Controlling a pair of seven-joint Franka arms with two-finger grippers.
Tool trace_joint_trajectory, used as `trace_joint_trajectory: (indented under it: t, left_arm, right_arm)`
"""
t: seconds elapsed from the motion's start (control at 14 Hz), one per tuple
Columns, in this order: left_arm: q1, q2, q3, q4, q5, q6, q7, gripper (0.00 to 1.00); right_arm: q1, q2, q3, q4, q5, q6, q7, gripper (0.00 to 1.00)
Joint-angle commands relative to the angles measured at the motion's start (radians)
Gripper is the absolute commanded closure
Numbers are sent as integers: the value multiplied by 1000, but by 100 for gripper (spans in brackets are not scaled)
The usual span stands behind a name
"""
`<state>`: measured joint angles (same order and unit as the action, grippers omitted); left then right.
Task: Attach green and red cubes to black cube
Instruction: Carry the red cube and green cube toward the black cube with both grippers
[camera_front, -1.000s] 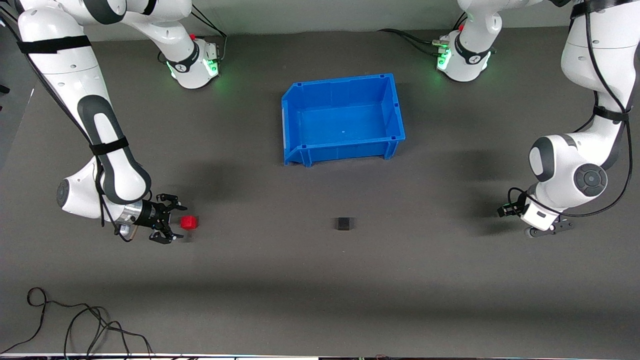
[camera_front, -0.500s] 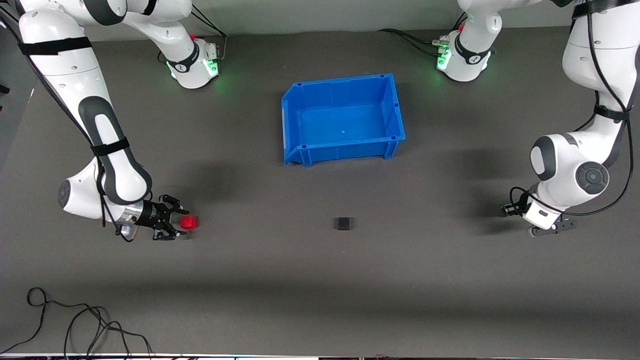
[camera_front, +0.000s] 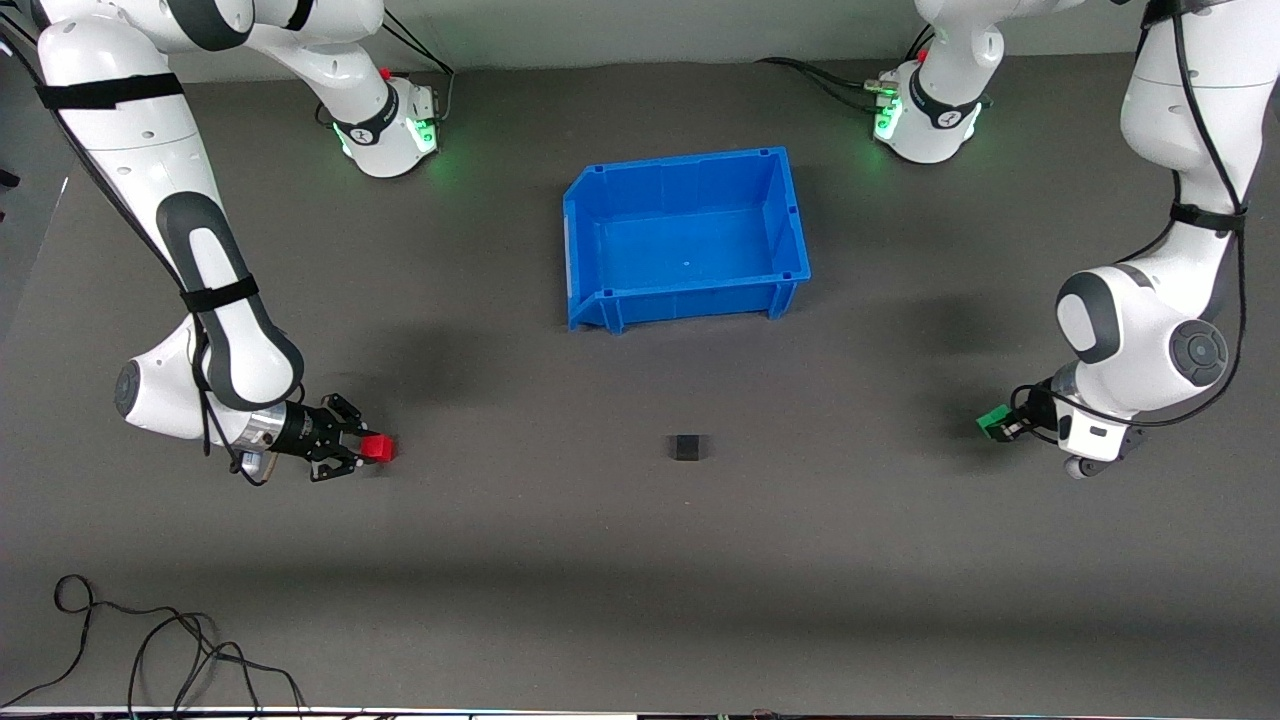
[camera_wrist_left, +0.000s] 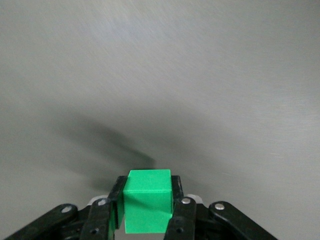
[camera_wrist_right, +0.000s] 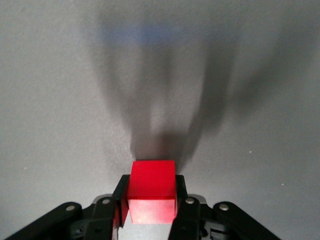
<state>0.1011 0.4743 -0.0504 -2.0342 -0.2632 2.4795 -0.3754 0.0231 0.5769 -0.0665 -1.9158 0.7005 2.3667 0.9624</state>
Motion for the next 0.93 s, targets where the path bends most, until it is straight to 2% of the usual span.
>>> trace_joint_trajectory:
  t: [0.0, 0.21, 0.36, 0.57, 0.86]
  left_arm:
    - [-35, -20, -64, 5, -85, -17, -199, 100]
    - [-159, 4, -78, 74, -87, -22, -513, 100]
    - [-245, 62, -78, 149, -85, -16, -702, 100]
    - [-334, 153, -77, 259, -85, 1, -889, 100]
    - [-437, 210, -72, 302, -73, 94, -1092, 100]
  right_arm:
    - [27, -31, -1, 37, 34, -78, 8, 72]
    - [111, -31, -3, 84, 34, -93, 129, 72]
    - [181, -14, -3, 133, 34, -87, 232, 72]
    - [289, 24, -3, 196, 36, -32, 385, 72]
    - [437, 104, -3, 282, 34, 94, 600, 72]
